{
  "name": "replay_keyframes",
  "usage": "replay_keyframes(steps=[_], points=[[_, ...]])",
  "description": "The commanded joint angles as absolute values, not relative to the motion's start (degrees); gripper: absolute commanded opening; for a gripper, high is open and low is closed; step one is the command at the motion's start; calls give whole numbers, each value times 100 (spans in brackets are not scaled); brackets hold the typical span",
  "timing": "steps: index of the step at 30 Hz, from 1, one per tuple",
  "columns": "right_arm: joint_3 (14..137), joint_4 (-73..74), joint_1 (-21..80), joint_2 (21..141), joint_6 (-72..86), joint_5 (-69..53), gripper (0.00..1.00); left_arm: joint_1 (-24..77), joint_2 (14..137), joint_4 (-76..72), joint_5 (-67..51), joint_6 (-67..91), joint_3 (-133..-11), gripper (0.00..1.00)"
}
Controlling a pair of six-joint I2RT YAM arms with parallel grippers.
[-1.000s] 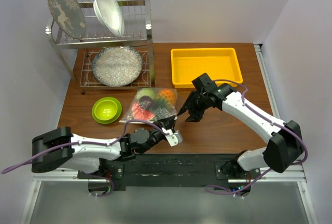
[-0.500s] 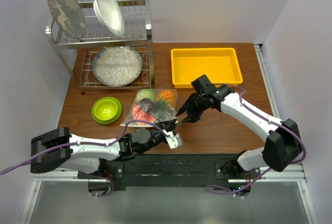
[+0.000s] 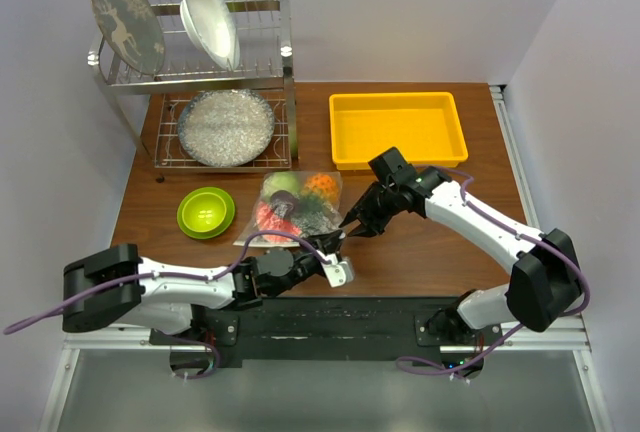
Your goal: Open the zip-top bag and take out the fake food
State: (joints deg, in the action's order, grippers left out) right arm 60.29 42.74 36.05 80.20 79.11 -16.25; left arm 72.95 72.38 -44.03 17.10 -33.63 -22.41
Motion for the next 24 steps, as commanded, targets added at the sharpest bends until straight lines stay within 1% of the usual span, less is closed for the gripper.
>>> replay_keyframes(steps=[1,18,21,22,23,24], points=[[5994,4131,3621,7901,8086,-1837,33,7348,7304,-4711,1714,-3357,-2496,5],[5880,4017,3612,7937,8174,-1960,33,7479,7681,-5168,2188,-3595,-2575,5],[5862,3964,3621,7954,8191,-2030,25,7497,7717,-5142,2188,-3586,-2601,5],[5862,3938,3621,7972,8200,-2039,19,7506,7717,-5133,2180,-3586,-2602,5],[5897,3946,3612,7980,8200,-2030,19,7506,7734,-5124,2180,-3586,-2610,5],[5897,3955,3612,7989,8191,-2030,16,7515,7734,-5098,2180,-3577,-2602,5]])
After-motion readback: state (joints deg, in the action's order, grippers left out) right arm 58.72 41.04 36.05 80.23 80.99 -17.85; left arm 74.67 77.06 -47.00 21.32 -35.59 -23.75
